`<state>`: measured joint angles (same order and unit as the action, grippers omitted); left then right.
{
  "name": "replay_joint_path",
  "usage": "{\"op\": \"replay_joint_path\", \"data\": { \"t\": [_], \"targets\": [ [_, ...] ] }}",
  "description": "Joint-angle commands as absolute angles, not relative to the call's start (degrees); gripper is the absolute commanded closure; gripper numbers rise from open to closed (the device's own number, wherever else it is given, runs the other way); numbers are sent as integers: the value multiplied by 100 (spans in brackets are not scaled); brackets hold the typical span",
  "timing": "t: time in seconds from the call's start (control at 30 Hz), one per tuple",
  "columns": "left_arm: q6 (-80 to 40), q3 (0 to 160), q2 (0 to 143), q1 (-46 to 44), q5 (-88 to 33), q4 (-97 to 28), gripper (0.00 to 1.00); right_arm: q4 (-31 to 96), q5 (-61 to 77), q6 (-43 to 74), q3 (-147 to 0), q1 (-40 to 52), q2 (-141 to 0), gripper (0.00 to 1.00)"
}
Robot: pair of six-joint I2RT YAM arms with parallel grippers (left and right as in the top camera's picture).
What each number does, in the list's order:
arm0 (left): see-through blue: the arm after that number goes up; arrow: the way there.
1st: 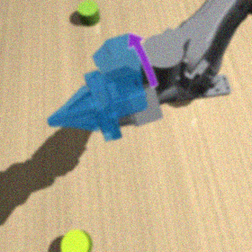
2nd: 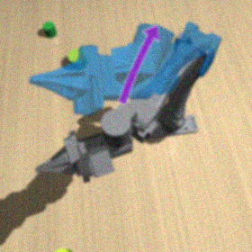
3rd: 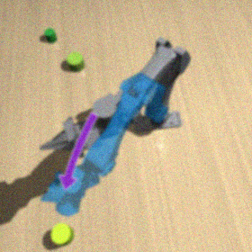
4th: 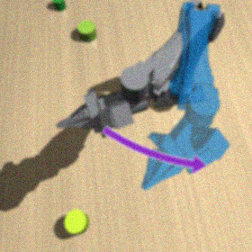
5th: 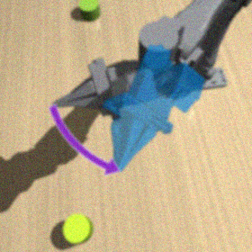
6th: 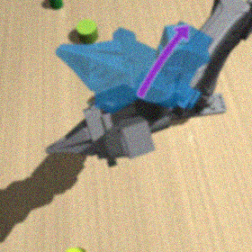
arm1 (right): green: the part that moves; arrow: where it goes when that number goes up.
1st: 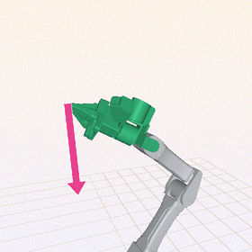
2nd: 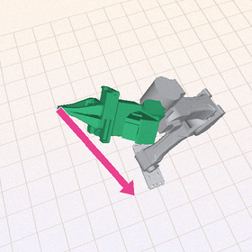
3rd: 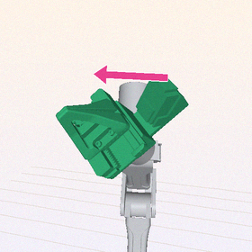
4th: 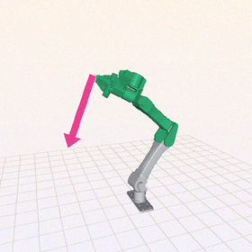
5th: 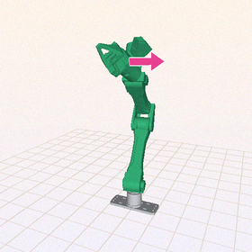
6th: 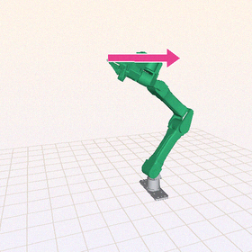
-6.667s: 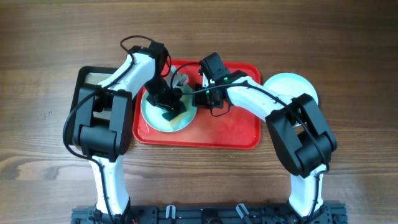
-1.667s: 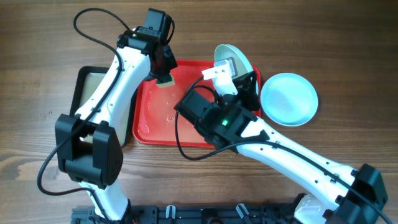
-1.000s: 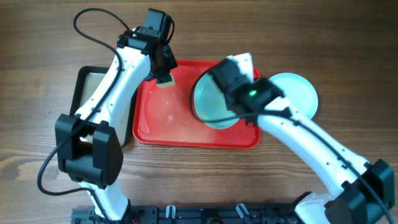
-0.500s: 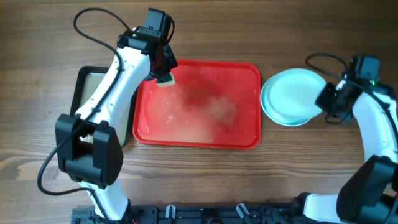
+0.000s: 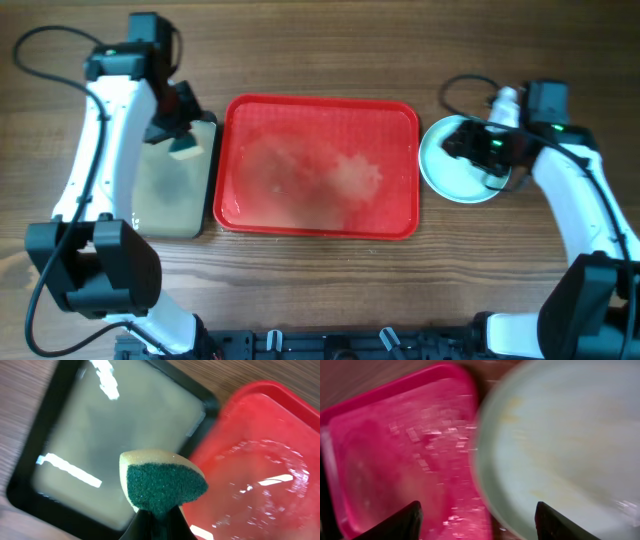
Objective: Clean dirty plates on tray and stack at the side
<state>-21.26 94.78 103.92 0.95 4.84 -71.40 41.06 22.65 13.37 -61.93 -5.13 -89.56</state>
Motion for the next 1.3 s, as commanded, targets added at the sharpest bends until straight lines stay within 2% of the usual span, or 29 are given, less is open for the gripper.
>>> {"op": "replay_joint_path", "data": {
  "t": [0.0, 0.1, 0.23, 0.4, 0.47, 0.5, 0.57, 0.63, 0.77, 0.83, 0.97, 1.03, 1.2, 1.27],
  "targets": [
    [-1278, 9373, 10506, 434, 539, -6963, 96, 3769, 2512, 1621, -6460, 504, -8882, 24],
    [-788, 9030, 10665, 565, 539, -6569, 96, 3509, 2121, 1975, -6460, 1066, -8882, 19],
    [-54, 8499, 10860, 576, 563, -6106, 96, 3529, 1925, 1959, -6460, 1271, -8882, 16],
    [86, 7817, 10954, 617, 607, -5282, 87, 3653, 1900, 1896, -6460, 1269, -8882, 14],
    [86, 7762, 10954, 620, 604, -5181, 67, 3675, 1898, 1793, -6460, 1269, -8882, 14],
    [89, 7762, 10954, 620, 604, -5142, 54, 3695, 1903, 1796, -6460, 1269, -8882, 14],
    [89, 7762, 10954, 620, 604, -5054, 11, 3691, 1900, 1796, -6460, 1269, -8882, 14],
    [86, 7804, 10943, 617, 604, -5019, 0, 3688, 1903, 1789, -6462, 1269, -8882, 13],
    [5, 8619, 10753, 613, 600, -5874, 0, 3970, 1970, 1514, -6735, 1269, -8766, 13],
    [-489, 9231, 10488, 613, 585, -6267, 0, 4158, 1968, 1350, -7050, 1269, -8543, 13],
    [-799, 9393, 10099, 613, 580, -6200, 0, 4560, 1918, 1345, -7557, 1269, -8025, 12],
    [-799, 9391, 10090, 613, 580, -6200, 0, 4766, 1903, 1350, -7734, 1269, -7581, 0],
    [-799, 9393, 10099, 613, 580, -6200, 0, 4928, 1914, 1378, -7736, 1269, -6237, 0],
    [-799, 9391, 10099, 613, 580, -6200, 0, 4987, 1927, 1737, -7736, 1269, -5841, 0]
  ]
}}
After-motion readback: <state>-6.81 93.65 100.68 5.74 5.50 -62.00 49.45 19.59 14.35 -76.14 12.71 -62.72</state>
